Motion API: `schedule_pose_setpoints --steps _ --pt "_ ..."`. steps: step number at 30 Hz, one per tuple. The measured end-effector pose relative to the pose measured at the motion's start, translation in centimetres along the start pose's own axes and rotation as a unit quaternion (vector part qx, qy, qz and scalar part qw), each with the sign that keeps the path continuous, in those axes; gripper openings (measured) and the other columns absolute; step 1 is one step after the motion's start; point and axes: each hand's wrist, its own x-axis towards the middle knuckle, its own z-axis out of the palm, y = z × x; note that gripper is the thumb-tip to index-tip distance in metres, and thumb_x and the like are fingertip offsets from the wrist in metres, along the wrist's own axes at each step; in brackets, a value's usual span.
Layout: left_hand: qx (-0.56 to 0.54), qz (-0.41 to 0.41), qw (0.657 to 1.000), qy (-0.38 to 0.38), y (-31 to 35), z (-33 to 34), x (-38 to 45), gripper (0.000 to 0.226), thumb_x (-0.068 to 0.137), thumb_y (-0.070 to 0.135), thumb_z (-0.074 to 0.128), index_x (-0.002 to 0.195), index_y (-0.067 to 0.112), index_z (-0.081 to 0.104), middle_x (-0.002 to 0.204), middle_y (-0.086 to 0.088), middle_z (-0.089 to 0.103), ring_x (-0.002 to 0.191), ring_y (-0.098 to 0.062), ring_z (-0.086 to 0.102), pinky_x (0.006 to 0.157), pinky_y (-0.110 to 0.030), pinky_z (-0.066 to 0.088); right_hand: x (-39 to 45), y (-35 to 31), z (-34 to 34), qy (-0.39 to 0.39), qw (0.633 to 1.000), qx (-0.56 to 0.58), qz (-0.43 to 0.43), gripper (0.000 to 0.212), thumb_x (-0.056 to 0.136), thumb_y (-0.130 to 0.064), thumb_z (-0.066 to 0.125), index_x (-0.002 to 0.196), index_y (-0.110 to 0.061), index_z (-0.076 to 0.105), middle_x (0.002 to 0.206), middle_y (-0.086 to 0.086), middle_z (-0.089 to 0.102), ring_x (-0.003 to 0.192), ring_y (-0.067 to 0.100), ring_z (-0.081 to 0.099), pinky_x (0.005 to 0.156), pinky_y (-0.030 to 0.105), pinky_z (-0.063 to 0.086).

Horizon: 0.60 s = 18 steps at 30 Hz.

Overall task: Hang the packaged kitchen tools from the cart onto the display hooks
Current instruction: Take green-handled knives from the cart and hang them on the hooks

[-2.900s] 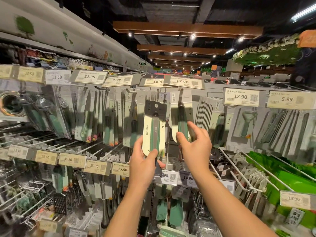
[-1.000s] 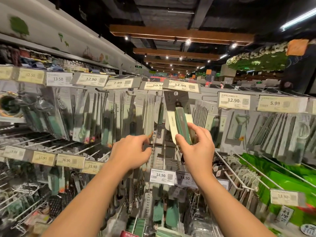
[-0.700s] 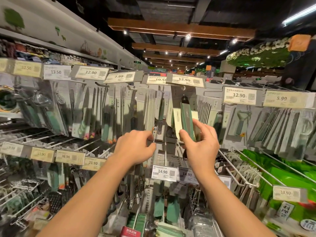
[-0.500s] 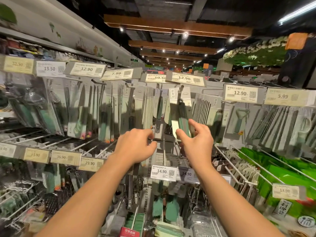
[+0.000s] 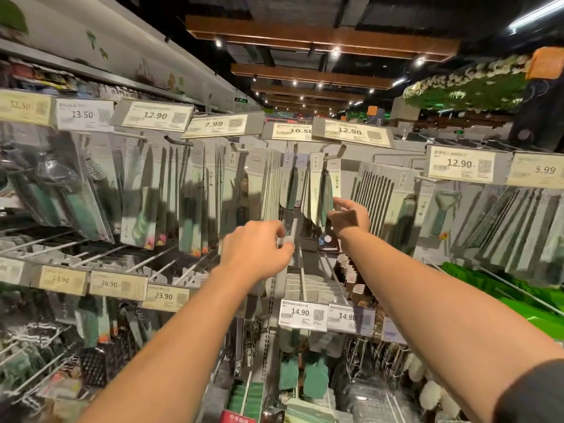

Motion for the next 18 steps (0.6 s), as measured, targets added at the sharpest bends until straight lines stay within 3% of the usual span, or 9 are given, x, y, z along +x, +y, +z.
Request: schedule_pose_setpoints --steps 4,7,9,11,13,14,16,18 --pt "0.015 0.0 1.0 -0.011 -0.1 0.6 0.6 0.037 0.099 0.049 0.055 0.13 0.03 0.063 0.112 0.005 0.073 0.098 -0.022 0.066 0.078 -0.033 0.051 -0.3 0.8 -0.2 -0.021 0.998 -0.054 -0.001 0.032 0.093 -0.004 0.067 0.122 -0.017 0.067 0.124 0.009 0.067 0.112 0.029 0.064 0.097 0.041 0.056" --pt "0.033 0.003 0.999 -0.017 0.0 0.9 0.6 0.038 0.1 0.047 0.056 0.133 0.03 0.061 0.121 0.005 0.071 0.104 -0.022 0.066 0.082 -0.035 0.051 -1.5 1.4 -0.5 -0.008 0.998 -0.061 0.0 0.026 0.089 0.001 0.069 0.103 -0.021 0.065 0.111 0.004 0.066 0.103 0.023 0.064 0.073 0.024 0.054" --pt "0.039 -0.002 0.999 -0.026 0.4 1.1 0.1 0.036 0.1 0.045 0.056 0.131 0.028 0.062 0.12 0.005 0.069 0.099 -0.019 0.062 0.077 -0.032 0.047 -2.7 1.4 -0.9 -0.033 0.995 -0.092 -0.006 0.025 0.088 -0.001 0.069 0.096 -0.024 0.063 0.105 0.002 0.067 0.094 0.018 0.067 0.07 0.022 0.055" --pt "0.041 -0.016 0.999 -0.026 0.5 1.0 -0.8 0.037 0.099 0.047 0.057 0.13 0.027 0.062 0.119 0.003 0.067 0.103 -0.02 0.061 0.077 -0.033 0.049 -4.2 1.0 -1.7 -0.075 0.982 -0.171 -0.028 0.008 0.092 -0.012 0.068 0.096 -0.018 0.063 0.09 -0.002 0.062 0.078 0.012 0.062 0.059 0.018 0.048" --pt "0.049 -0.041 0.998 -0.017 0.5 0.5 -2.2 0.043 0.097 0.05 0.057 0.132 0.026 0.061 0.122 0.001 0.065 0.114 -0.023 0.06 0.084 -0.039 0.054 -5.7 0.5 -2.3 -0.106 0.96 -0.247 -0.075 0.011 0.095 -0.021 0.066 0.089 -0.013 0.063 0.08 0.0 0.06 0.07 0.012 0.057 0.05 0.018 0.038" --pt "0.056 -0.053 0.997 -0.011 0.5 0.0 -3.1 0.046 0.096 0.051 0.058 0.135 0.026 0.061 0.123 0.0 0.063 0.117 -0.025 0.059 0.087 -0.042 0.055 -6.5 0.5 -2.4 -0.128 0.95 -0.264 -0.103 0.011 0.095 -0.023 0.065 0.093 -0.012 0.065 0.084 0.001 0.063 0.071 0.013 0.058 0.053 0.019 0.041" --pt "0.063 -0.084 0.994 -0.002 0.3 -1.3 -5.4 0.05 0.096 0.051 0.058 0.138 0.026 0.059 0.128 -0.002 0.062 0.121 -0.027 0.058 0.091 -0.045 0.056 -8.5 0.3 -2.2 -0.171 0.935 -0.266 -0.159 0.025 0.095 -0.023 0.065 0.117 -0.013 0.068 0.106 0.001 0.069 0.09 0.016 0.063 0.077 0.023 0.051" --pt "0.071 -0.117 0.99 0.013 -0.6 -3.0 -8.1 0.05 0.095 0.05 0.059 0.139 0.027 0.059 0.131 -0.001 0.061 0.124 -0.027 0.058 0.095 -0.046 0.055 -10.7 -0.1 -1.7 -0.214 0.919 -0.261 -0.203 0.035 0.094 -0.023 0.066 0.128 -0.015 0.068 0.12 0.001 0.069 0.108 0.018 0.063 0.093 0.026 0.047"
